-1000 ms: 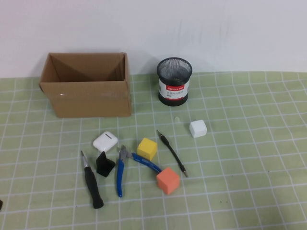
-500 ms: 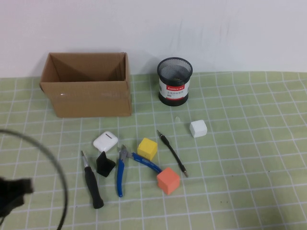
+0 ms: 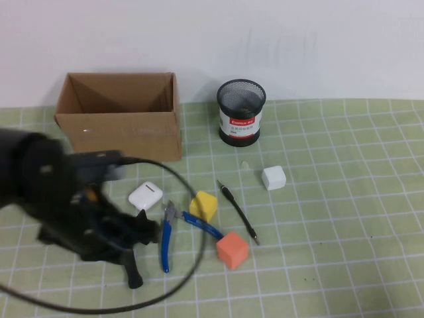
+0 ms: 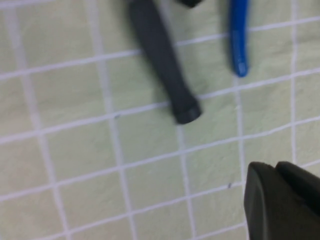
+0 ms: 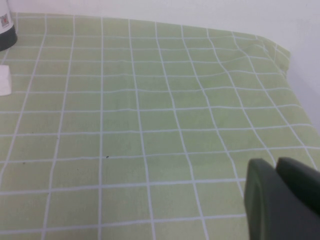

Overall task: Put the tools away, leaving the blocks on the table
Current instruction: Pick up the black Screwdriver from the table

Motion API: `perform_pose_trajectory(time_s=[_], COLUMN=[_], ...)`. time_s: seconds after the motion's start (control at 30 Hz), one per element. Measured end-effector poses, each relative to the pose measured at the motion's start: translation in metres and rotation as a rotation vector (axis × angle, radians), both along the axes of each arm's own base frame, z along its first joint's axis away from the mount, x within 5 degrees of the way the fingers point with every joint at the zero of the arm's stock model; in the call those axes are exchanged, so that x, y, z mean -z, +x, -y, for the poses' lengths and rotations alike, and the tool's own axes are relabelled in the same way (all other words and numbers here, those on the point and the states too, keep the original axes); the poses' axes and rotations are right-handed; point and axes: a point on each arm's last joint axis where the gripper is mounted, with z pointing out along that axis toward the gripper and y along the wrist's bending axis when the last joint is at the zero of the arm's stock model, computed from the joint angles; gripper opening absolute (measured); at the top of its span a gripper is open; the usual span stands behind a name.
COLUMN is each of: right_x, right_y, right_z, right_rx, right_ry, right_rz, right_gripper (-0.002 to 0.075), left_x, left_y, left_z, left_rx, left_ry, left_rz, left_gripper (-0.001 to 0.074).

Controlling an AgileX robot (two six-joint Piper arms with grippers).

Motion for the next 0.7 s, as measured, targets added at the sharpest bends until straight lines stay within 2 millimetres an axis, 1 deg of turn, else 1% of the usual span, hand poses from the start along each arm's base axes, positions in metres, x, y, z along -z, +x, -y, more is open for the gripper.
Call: perform_pose_trajectory(time_s=[0.1,0.17,0.33,0.53,0.63,0.7], right_x=[0.000,0.000,0.000,0.000,0.000,0.000], right_y=[0.000,0.000,0.000,0.000,0.000,0.000], right_z=[0.000,0.000,0.000,0.000,0.000,0.000], right_rx=[0.000,0.000,0.000,0.000,0.000,0.000], right_ry=[0.000,0.000,0.000,0.000,0.000,0.000], right_rz=[0.000,0.000,0.000,0.000,0.000,0.000], right_gripper=[-0.0009,-0.0009,-0.0009,-0.0008,-0.0008,-0.0009], left_x=[0.006,0.010,0.021,0.036,0.046,0.049], left_y=[0.006,0.008,0.016,0.021,0.023,0.026], left_z=[0.018,0.021,0.020,0.023,0.024,0.023], left_rx=[0.040,0.052,0.087,0.087,0.080,0.070], left_ry=[0.029,0.047,0.112,0.133,0.139,0.135], left_rz=[-0.016,-0.023,0.004,-0.035,-0.069,-0.077], left_gripper=[-0.0004,-0.0004,0.0000,0.0036,0.0073,0.0116])
